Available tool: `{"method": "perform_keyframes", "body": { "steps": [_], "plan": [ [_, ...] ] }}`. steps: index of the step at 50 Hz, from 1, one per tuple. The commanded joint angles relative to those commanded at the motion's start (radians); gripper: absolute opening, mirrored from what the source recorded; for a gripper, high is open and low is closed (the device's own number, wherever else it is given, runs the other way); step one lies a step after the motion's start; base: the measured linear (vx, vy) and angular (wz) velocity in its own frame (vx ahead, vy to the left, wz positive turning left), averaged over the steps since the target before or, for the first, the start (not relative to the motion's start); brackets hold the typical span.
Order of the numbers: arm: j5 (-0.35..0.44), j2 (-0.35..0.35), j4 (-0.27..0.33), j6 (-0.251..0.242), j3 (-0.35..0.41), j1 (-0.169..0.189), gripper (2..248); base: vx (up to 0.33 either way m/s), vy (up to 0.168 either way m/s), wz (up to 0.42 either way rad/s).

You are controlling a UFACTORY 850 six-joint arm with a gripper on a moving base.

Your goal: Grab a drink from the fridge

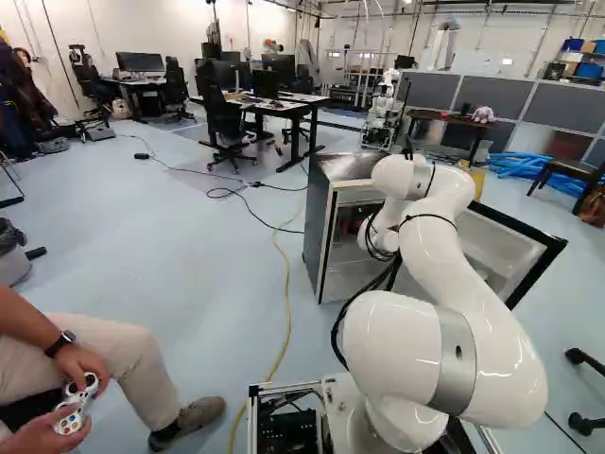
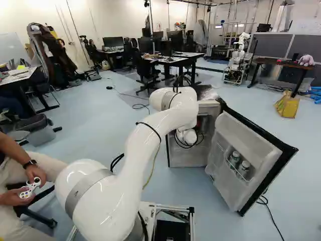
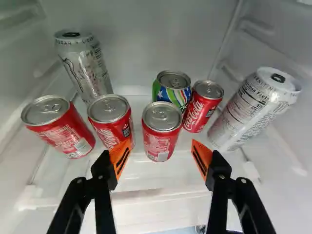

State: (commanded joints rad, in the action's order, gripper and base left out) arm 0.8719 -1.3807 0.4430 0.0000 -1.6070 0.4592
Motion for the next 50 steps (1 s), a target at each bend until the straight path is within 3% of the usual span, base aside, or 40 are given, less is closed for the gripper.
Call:
{"method": "perform_keyframes", "body": {
  "steps": [25,26,30,31,36,37,50],
  "plan": [
    [0.024,0.000,0.000,0.000,0.000,0.000,183,0.000,0.000,0.000],
    [0.024,0.000,0.000,0.000,0.000,0.000,155,0.000,0.000,0.000],
    [0.024,0.000,0.000,0.000,0.000,0.000,155,0.000,0.000,0.000],
    [0.024,0.000,0.000,0.000,0.000,0.000,117,0.000,0.000,0.000],
    [0.024,0.000,0.000,0.000,0.000,0.000,117,0.000,0.000,0.000],
    [0.024,0.000,0.000,0.000,0.000,0.000,88,0.000,0.000,0.000],
    [0.024,0.001,0.000,0.000,0.002,0.000,81,0.000,0.000,0.000]
  ]
}}
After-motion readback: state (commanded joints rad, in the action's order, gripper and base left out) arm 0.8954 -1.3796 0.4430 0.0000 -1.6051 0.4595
